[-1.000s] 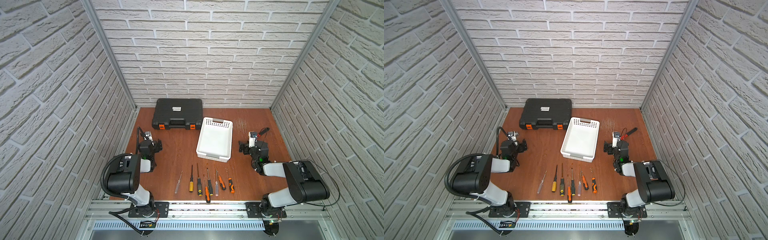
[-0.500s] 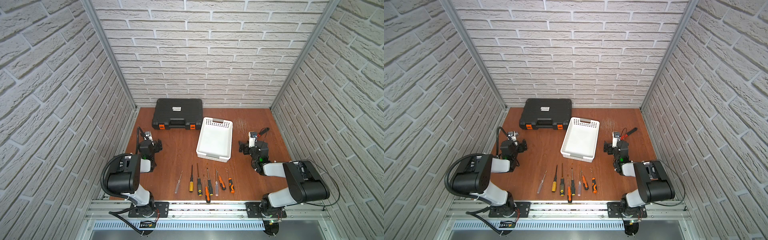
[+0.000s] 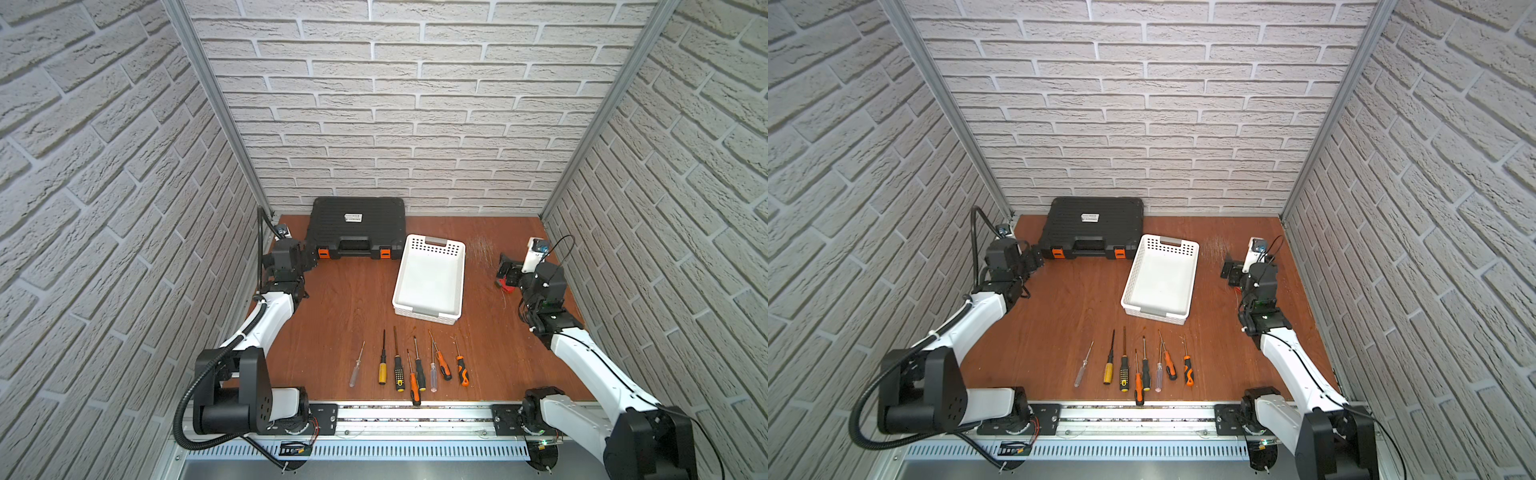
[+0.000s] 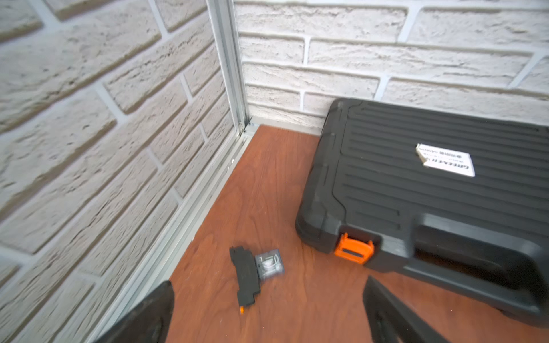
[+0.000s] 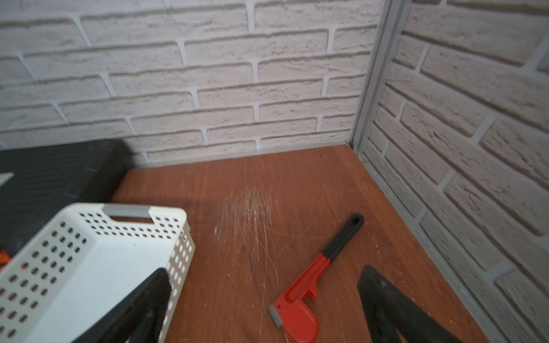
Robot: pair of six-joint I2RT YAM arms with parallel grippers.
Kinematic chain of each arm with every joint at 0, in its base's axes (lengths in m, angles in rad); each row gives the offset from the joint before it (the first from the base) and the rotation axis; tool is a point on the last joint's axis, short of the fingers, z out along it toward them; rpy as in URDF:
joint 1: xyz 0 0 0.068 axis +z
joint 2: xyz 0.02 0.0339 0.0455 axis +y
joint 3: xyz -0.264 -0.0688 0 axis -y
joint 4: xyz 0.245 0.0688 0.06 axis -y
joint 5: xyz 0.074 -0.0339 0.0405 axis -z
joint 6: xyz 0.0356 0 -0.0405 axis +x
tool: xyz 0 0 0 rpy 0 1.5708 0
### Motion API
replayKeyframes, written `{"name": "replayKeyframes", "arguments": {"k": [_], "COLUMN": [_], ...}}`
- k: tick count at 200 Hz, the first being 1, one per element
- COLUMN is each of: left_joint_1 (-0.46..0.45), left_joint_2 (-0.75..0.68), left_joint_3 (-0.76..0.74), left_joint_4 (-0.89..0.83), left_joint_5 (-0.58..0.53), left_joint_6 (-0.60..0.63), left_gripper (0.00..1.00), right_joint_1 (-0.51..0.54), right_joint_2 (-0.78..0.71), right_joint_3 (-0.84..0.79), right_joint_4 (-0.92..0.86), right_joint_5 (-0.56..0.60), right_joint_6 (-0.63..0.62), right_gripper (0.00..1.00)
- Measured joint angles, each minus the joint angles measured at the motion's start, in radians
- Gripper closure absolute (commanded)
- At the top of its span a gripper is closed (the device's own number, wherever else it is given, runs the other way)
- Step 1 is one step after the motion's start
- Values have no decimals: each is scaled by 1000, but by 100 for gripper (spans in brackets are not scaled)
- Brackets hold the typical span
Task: Put the screwdriver in the bin
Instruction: 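Reach the left gripper to the clear screwdriver while the right arm nears the basket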
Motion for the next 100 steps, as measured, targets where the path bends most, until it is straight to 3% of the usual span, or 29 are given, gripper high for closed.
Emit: {"name": "replayKeyframes", "arguments": {"k": [55, 100], "left_joint_1": [-219, -475], "left_joint_2": [-111, -168], "left_joint_3": [80, 2], "left_joint_4": [-529, -772], "left_joint_5": [93, 229], "left_joint_6": [-220, -354], "left_gripper": [14, 28], "right_joint_1": [29, 215], "right_joint_2": [7, 97], "right_joint_3": [266, 332], "right_joint_4": [-422, -597], "right_joint_5": [-201, -278], "right_joint_6": [81, 100], "right_gripper": [13, 15]}}
